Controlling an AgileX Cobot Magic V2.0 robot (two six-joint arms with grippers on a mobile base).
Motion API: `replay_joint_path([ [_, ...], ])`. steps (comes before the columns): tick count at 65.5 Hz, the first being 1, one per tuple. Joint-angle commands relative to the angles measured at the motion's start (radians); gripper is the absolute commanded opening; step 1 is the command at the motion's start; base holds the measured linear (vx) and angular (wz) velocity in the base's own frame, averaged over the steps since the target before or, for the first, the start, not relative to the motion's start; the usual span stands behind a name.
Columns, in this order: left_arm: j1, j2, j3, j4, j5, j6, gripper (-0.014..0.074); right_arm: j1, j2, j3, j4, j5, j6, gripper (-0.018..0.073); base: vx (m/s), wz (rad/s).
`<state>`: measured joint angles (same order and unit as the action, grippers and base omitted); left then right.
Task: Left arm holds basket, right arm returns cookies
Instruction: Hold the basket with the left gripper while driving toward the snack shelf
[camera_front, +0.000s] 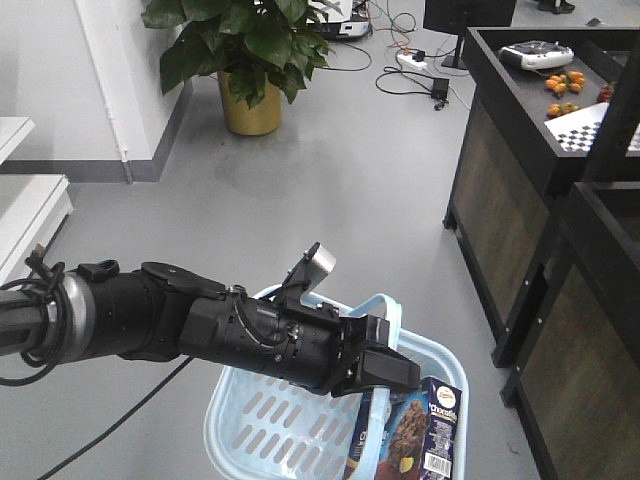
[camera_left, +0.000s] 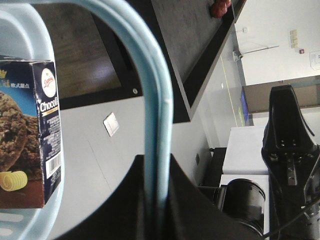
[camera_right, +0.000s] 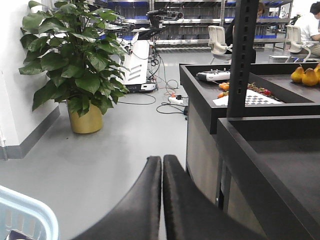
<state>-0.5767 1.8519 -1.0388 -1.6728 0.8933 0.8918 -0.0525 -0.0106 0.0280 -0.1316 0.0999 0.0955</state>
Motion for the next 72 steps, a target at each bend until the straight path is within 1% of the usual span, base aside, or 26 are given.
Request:
replay_joint_path([
  [1,0.0,-0.052,-0.022,-0.103,0.068,0.009,-0.0006,-0.006,-0.012,0.003,-0.003,-0.079,-0.008,-0.0008,0.28,0.04],
  [72,0.0,-0.052,-0.022,-0.103,0.067,0.009,-0.0006,-0.006,-0.012,0.003,-0.003,-0.079,-0.008,-0.0008,0.31,0.11],
])
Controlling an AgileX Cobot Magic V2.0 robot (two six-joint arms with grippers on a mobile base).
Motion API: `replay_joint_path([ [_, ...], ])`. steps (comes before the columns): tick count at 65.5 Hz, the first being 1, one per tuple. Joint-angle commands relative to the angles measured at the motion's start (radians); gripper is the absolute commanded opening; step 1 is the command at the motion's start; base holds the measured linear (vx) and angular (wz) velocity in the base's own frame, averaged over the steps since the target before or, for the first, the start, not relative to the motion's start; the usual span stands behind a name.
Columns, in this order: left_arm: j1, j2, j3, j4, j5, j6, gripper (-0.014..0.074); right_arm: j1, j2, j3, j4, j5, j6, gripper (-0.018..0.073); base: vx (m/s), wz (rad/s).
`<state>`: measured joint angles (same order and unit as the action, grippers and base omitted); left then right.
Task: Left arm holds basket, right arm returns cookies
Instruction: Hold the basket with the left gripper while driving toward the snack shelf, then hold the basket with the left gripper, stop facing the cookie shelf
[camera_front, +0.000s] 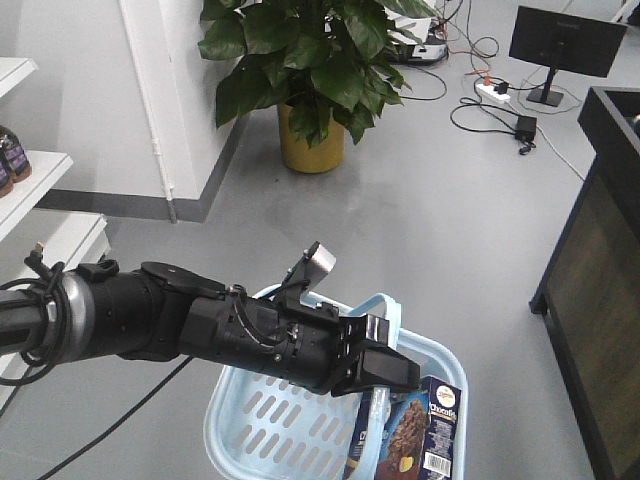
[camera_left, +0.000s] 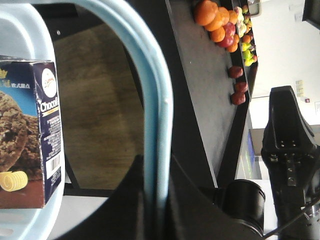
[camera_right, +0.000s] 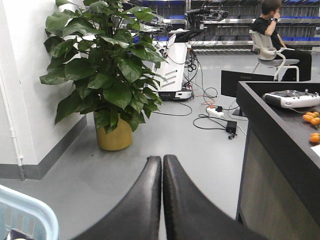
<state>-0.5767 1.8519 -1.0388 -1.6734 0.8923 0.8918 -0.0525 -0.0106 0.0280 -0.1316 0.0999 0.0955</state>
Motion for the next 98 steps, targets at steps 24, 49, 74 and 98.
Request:
replay_joint_path([
  [24,0.0,-0.052,-0.022,-0.102,0.068,0.009,-0.0006,-0.006,-0.012,0.003,-0.003,-0.079,-0.008,-0.0008,0.29,0.22],
  [49,0.0,-0.052,-0.022,-0.102,0.068,0.009,-0.0006,-0.006,-0.012,0.003,-0.003,-0.079,-0.008,-0.0008,0.27,0.6],
  [74,0.0,-0.052,-0.022,-0.102,0.068,0.009,-0.0006,-0.006,-0.012,0.003,-0.003,-0.079,-0.008,-0.0008,0.19,0.71],
  [98,0.0,-0.052,-0.022,-0.102,0.068,0.009,-0.0006,-0.006,-0.012,0.003,-0.003,-0.079,-0.008,-0.0008,0.18,0.75],
])
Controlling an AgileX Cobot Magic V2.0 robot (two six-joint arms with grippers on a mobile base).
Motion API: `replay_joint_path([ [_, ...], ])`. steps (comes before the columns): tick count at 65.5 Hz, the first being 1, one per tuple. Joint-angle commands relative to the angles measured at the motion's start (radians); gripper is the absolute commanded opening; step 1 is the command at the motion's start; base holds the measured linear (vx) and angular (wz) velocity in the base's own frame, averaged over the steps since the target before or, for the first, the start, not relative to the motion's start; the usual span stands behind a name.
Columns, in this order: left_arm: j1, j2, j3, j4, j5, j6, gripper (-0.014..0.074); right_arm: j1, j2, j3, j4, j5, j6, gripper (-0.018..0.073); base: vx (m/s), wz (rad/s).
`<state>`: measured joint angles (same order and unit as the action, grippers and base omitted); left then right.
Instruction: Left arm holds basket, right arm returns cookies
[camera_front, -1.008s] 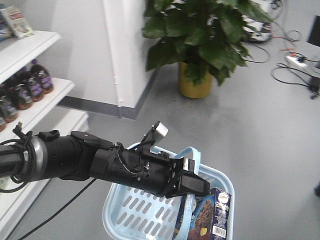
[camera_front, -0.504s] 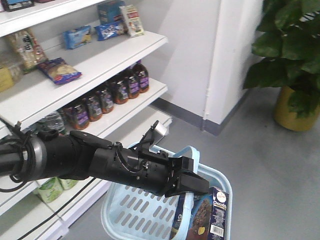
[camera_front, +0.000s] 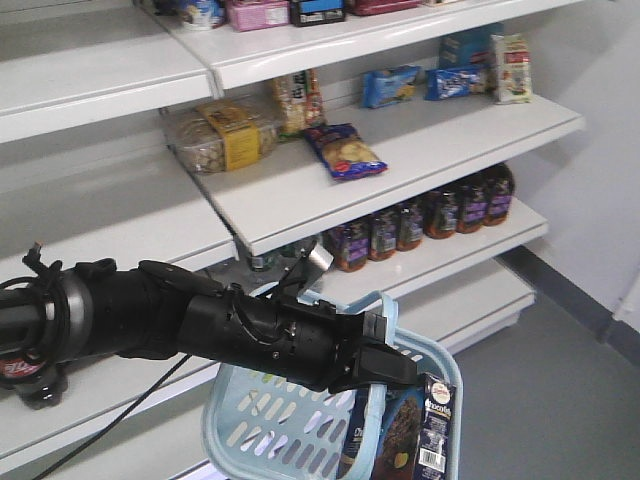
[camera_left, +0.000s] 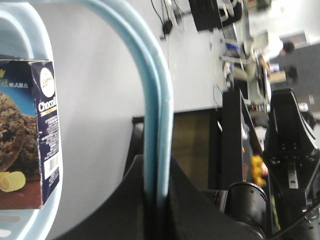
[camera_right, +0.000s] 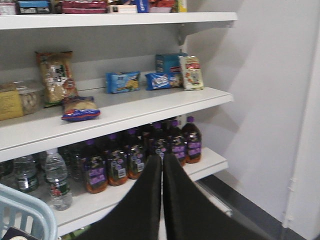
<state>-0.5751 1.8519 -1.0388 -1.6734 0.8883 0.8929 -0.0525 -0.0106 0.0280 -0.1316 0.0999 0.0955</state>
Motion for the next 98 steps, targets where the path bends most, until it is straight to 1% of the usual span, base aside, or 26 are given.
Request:
replay_joint_path([
  [1,-0.002,-0.052,-0.022,-0.102,0.072,0.008,-0.0006,-0.006,-0.012,0.003,-0.003,-0.079,-0.008,-0.0008,0.18,0.68],
  [57,-0.002,-0.052,-0.022,-0.102,0.072,0.008,-0.0006,-0.006,-0.012,0.003,-0.003,-0.079,-0.008,-0.0008,0.15,0.58],
  [72,-0.002,-0.052,-0.022,-0.102,0.072,0.008,-0.0006,-0.006,-0.012,0.003,-0.003,-0.079,-0.008,-0.0008,0.1,0.21],
  [98,-0.002,-0.052,-0.022,-0.102,0.073,0.008,-0.0006,-0.006,-0.012,0.003,-0.003,-0.079,-0.008,-0.0008,0.07,0.0],
])
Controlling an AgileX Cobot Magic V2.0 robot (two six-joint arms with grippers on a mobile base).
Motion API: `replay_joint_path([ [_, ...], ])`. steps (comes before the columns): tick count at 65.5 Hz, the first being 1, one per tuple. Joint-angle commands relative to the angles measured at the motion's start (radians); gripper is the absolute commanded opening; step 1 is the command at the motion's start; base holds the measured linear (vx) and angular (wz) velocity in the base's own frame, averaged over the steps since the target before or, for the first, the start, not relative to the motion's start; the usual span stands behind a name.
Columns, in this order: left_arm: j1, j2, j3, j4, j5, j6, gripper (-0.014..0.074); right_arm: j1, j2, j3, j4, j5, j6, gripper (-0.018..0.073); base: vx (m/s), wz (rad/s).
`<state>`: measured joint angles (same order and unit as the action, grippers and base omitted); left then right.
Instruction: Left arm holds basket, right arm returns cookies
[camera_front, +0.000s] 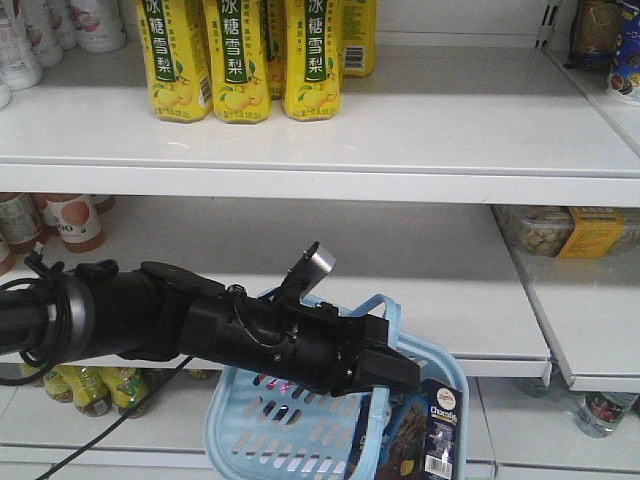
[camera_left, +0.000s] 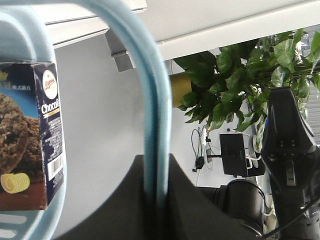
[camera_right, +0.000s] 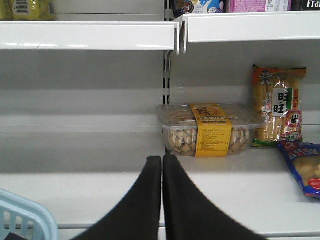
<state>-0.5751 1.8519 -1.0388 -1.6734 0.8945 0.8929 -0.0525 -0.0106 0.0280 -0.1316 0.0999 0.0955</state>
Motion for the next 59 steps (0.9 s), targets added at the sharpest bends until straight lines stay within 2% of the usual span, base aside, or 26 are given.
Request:
replay_joint_path([
  [1,-0.002,-0.052,-0.022,-0.102,0.067,0.008,-0.0006,-0.006,-0.012,0.003,-0.003,-0.079,-0.008,-0.0008,0.06,0.0],
  [59,-0.002,-0.052,-0.022,-0.102,0.067,0.008,-0.0006,-0.006,-0.012,0.003,-0.003,-0.079,-0.008,-0.0008,0.04,0.0],
])
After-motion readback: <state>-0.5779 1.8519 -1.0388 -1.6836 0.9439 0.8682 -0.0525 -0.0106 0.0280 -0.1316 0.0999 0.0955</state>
